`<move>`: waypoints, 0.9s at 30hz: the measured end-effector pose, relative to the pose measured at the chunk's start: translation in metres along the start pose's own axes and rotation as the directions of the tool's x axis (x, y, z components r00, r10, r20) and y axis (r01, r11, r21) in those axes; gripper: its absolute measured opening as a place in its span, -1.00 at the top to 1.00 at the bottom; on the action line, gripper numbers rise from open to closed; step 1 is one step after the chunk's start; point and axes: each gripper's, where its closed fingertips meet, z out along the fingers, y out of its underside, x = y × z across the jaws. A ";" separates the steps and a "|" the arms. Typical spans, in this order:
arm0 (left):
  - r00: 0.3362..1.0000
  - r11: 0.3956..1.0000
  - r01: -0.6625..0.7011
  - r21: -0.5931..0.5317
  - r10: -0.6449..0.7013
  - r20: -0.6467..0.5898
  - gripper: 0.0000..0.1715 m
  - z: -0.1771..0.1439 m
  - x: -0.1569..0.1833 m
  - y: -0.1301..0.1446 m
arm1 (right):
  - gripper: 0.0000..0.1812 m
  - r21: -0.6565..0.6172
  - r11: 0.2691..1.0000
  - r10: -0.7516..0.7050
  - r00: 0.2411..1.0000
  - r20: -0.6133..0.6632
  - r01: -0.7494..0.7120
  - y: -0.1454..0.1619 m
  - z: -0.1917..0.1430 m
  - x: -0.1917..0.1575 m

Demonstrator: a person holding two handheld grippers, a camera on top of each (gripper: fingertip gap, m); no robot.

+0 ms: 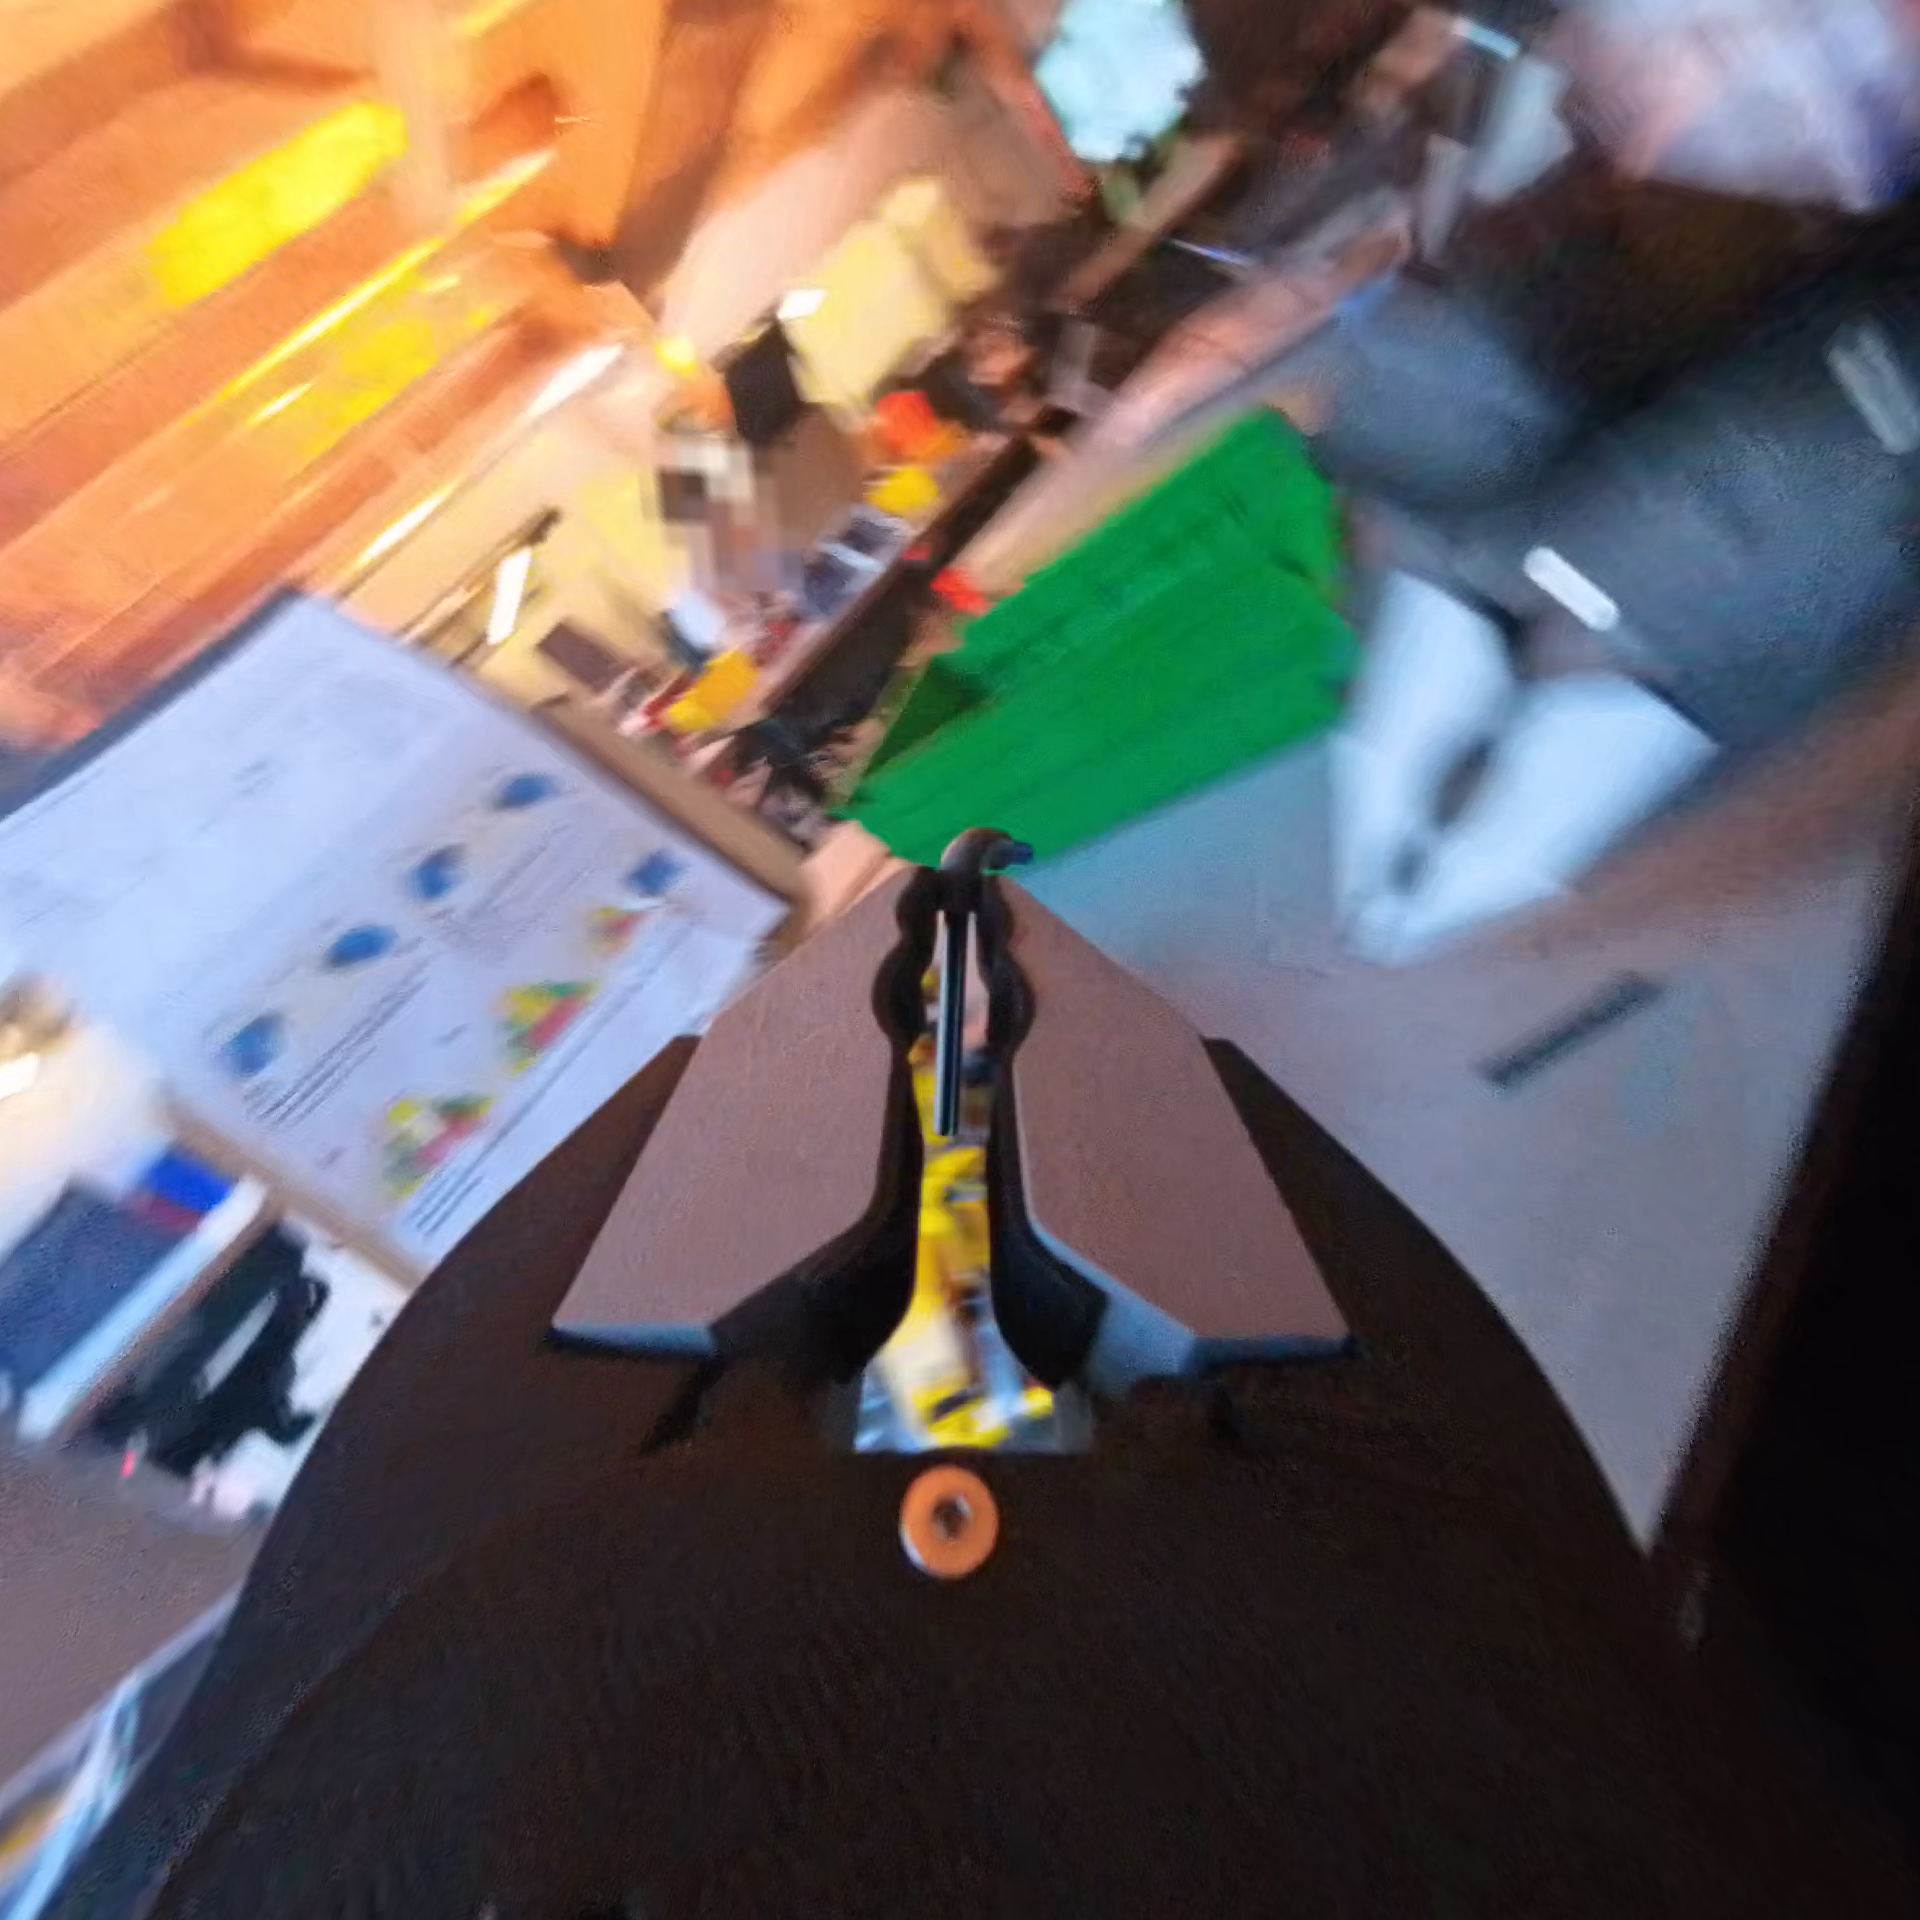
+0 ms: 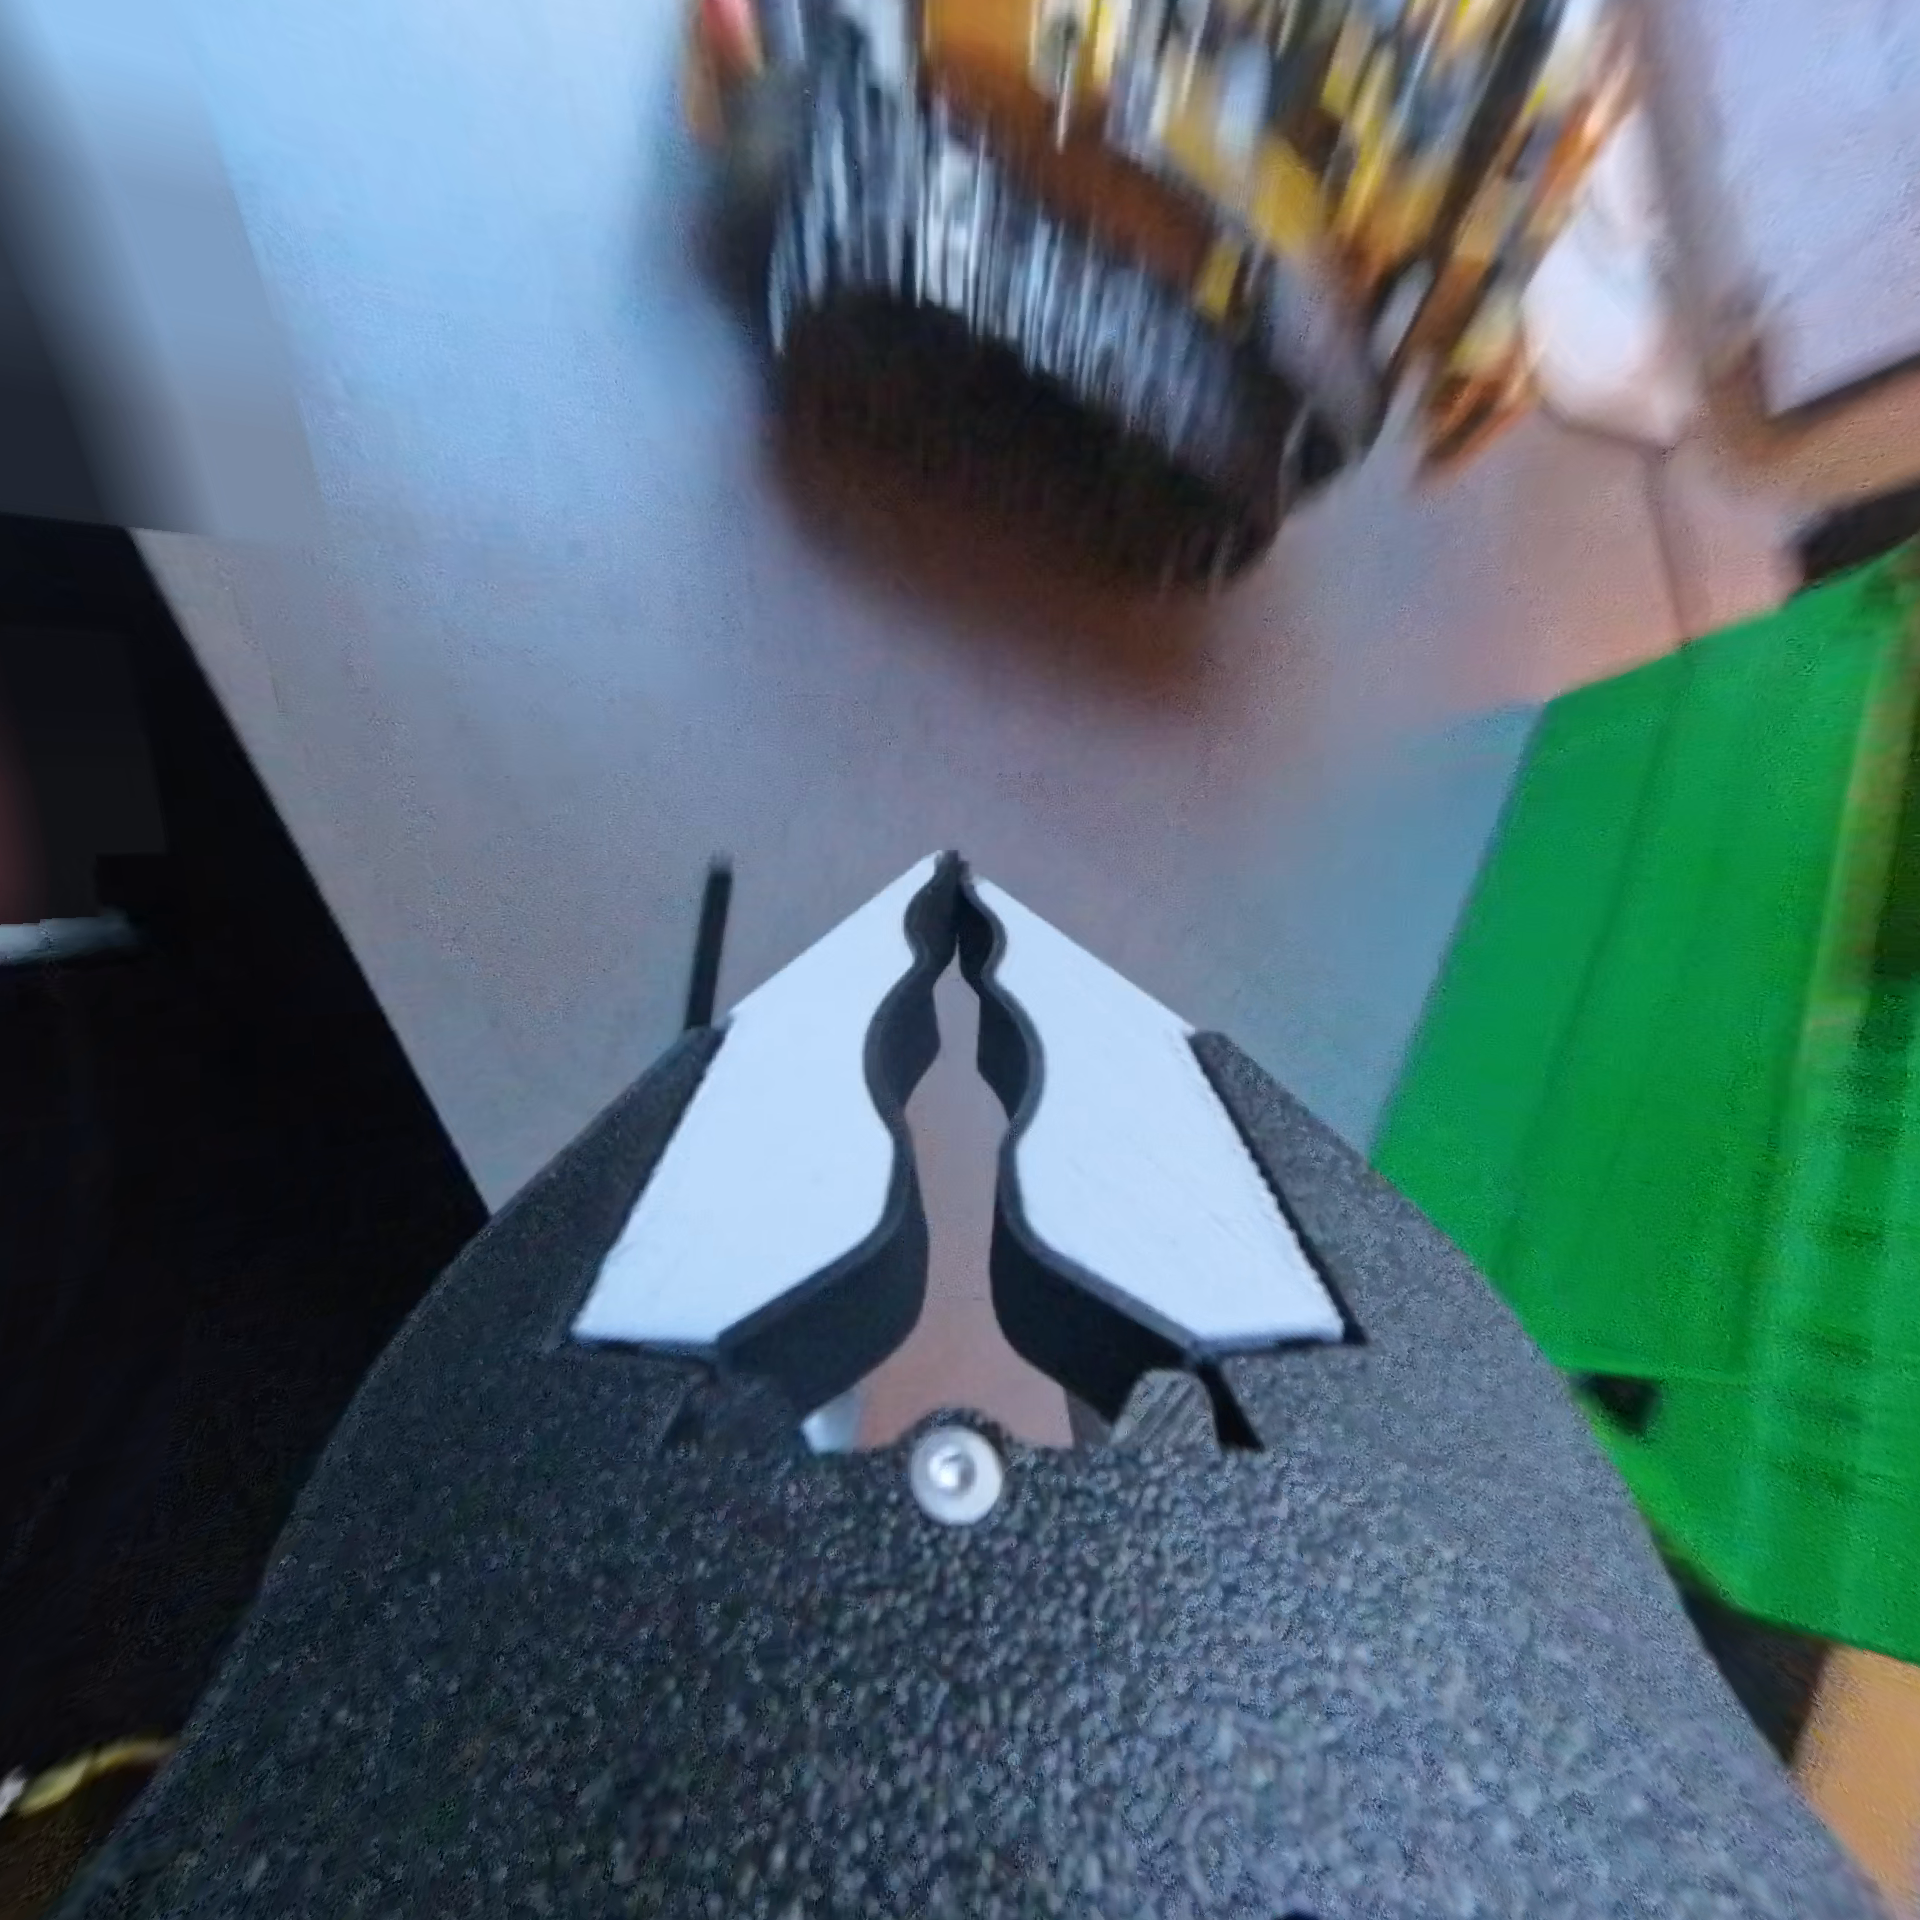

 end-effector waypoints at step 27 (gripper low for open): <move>0.874 0.909 0.389 0.147 -0.314 -0.370 0.93 -0.004 0.026 -0.023 | 1.00 0.654 0.733 0.242 0.970 0.007 -0.187 -0.094 -0.074 0.064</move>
